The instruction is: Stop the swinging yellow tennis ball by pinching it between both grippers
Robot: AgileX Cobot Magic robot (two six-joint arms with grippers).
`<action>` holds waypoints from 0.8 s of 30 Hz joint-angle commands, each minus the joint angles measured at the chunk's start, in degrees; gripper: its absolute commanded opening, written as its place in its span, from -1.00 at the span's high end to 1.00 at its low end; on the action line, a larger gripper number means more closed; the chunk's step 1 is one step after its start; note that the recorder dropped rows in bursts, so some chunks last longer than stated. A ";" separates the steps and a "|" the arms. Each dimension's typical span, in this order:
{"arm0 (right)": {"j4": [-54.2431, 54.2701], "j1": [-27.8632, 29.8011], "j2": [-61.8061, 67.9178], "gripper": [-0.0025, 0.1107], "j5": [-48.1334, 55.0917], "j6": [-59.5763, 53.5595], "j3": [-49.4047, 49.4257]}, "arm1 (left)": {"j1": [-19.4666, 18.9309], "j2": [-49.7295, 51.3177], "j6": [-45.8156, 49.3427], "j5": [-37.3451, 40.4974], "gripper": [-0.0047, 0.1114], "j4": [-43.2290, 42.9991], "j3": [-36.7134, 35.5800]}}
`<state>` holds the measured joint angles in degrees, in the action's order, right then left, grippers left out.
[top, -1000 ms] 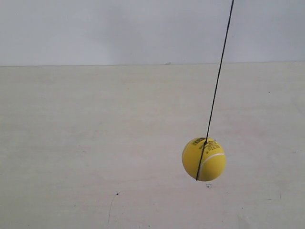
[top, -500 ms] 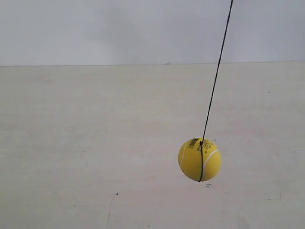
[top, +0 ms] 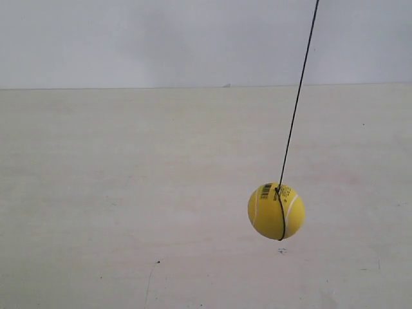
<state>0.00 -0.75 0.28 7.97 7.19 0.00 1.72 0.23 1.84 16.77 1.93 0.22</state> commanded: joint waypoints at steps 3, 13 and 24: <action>-0.45 0.24 -0.28 0.96 8.22 -15.12 0.00 | -0.11 -0.23 0.21 0.12 0.84 -0.05 -0.22; -0.45 0.24 -0.28 0.96 10.61 -8.85 0.00 | -0.11 -0.23 0.21 0.12 0.84 -0.05 -0.22; -0.45 0.24 -0.28 0.96 10.54 -8.73 0.00 | -0.11 -0.23 0.21 0.12 0.84 -0.05 -0.22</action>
<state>0.00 -0.72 0.28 18.84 -1.69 0.03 1.72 0.23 1.84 16.88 1.93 0.22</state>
